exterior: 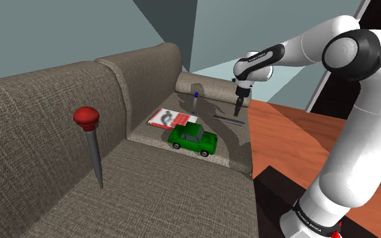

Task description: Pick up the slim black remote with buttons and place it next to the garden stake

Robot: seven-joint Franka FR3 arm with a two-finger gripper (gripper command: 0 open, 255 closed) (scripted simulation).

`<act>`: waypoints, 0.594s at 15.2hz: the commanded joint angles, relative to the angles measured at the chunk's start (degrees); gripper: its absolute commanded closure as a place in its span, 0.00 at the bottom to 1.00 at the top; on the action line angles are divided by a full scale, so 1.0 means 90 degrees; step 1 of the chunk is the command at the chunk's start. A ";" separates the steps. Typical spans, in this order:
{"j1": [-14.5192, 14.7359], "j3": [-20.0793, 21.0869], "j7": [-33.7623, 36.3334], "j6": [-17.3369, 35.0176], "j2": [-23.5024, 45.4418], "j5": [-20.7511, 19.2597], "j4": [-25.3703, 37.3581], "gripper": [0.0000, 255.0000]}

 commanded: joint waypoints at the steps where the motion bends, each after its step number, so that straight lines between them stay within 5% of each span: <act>1: -0.0122 0.0011 -0.0427 0.0037 0.0587 0.0307 0.0447 0.00; 9: -0.0214 0.0110 -0.0674 0.0562 0.1080 0.0571 0.0353 0.00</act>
